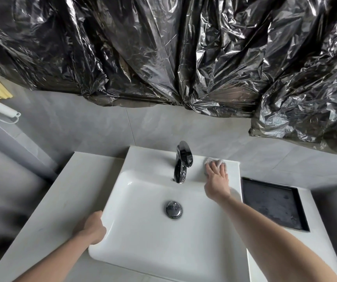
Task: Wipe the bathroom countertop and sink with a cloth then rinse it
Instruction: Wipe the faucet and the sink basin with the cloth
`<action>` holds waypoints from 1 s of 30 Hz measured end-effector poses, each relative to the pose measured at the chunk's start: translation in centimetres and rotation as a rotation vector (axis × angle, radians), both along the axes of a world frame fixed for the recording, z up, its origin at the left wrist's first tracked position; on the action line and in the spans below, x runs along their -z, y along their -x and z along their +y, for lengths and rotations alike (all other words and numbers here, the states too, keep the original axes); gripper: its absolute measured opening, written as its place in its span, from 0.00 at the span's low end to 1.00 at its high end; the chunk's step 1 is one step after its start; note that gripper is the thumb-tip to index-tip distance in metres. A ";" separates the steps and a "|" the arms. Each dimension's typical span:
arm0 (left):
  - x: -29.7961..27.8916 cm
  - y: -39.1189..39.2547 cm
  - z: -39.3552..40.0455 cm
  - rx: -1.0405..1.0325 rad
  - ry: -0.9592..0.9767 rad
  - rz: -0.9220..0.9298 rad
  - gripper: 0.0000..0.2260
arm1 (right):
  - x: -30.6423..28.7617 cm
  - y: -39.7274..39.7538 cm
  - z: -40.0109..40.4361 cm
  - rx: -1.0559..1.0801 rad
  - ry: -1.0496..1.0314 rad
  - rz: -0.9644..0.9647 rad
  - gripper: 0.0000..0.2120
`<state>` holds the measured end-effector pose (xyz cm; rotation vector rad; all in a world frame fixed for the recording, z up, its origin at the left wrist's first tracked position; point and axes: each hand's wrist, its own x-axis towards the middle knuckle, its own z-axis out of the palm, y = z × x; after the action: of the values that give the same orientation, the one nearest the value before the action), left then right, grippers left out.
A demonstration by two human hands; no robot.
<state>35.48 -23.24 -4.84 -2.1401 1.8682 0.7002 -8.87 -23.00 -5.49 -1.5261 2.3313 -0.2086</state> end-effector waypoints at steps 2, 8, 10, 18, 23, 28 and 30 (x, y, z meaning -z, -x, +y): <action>0.2 0.0 -0.1 -0.005 -0.007 -0.007 0.06 | 0.2 -1.9 -1.0 -0.108 0.025 0.001 0.38; 0.2 0.3 -0.1 -0.008 -0.009 -0.034 0.05 | 1.2 -5.7 -1.1 -0.204 0.136 -0.037 0.32; 0.0 0.3 0.0 -0.013 -0.009 -0.030 0.04 | 1.4 -4.6 -0.5 -0.272 0.182 -0.012 0.35; 1.1 -0.4 0.2 -0.055 -0.031 0.028 0.09 | -1.3 -2.8 4.9 -0.303 0.136 -0.073 0.38; 1.2 -1.1 0.9 -0.051 -0.006 -0.012 0.26 | -1.3 -2.9 8.5 -0.246 -0.042 -0.127 0.14; -1.5 0.0 2.5 0.031 -0.020 -0.015 0.27 | -3.1 -2.7 13.1 -0.102 0.045 -0.271 0.16; -3.0 1.2 2.6 0.073 0.060 0.039 0.28 | -5.0 -2.6 14.2 -0.076 0.091 -0.367 0.15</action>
<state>34.26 -20.59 -1.80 -2.0960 2.0007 0.6832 -6.30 -8.78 -0.54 -1.4706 1.9970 -0.5332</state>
